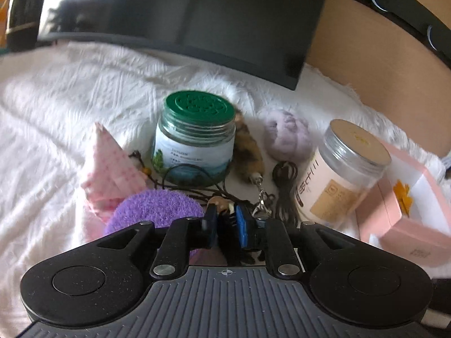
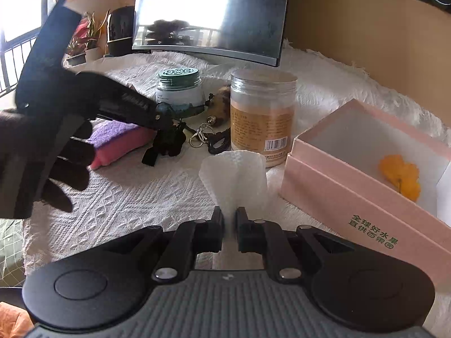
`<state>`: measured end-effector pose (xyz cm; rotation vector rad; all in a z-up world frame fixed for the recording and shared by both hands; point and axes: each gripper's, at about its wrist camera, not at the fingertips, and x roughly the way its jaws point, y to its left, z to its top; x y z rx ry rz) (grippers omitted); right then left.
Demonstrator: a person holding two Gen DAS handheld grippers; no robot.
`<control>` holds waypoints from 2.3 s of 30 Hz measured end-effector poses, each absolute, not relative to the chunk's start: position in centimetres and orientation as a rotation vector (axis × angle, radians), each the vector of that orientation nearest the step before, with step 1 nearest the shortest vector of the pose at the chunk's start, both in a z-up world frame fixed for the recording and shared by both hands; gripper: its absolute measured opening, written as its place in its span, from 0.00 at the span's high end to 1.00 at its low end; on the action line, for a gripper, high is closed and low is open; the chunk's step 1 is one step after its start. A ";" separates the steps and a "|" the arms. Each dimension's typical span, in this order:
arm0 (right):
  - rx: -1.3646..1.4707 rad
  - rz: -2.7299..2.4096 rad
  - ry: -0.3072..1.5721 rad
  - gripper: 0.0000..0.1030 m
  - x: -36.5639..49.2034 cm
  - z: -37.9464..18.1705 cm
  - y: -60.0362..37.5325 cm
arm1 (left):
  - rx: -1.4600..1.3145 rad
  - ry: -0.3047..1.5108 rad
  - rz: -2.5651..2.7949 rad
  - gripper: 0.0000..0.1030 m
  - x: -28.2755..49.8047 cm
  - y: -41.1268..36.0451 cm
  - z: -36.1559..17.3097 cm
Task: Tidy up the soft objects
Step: 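Grasp the black hair clip with the left tool while the right tool holds the tissue, then carry clip and tissue over the pink box and open both tools to release them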
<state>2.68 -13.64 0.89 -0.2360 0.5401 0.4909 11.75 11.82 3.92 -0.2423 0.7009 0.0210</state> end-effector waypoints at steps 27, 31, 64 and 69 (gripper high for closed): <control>-0.247 0.485 0.536 0.90 2.6 0.8 -13.6 | -0.042 0.755 -0.113 0.63 12.6 6.2 2.4; -0.241 0.488 0.539 0.90 2.7 0.9 -13.7 | -0.070 0.739 -0.132 0.65 11.6 7.0 2.4; -0.064 0.625 0.538 0.91 4.9 13.5 -12.1 | -0.080 0.492 -0.255 0.67 8.7 11.9 13.4; -0.046 0.492 0.409 0.91 6.5 20.2 -14.4 | -0.132 0.444 -0.282 0.67 14.2 11.5 18.5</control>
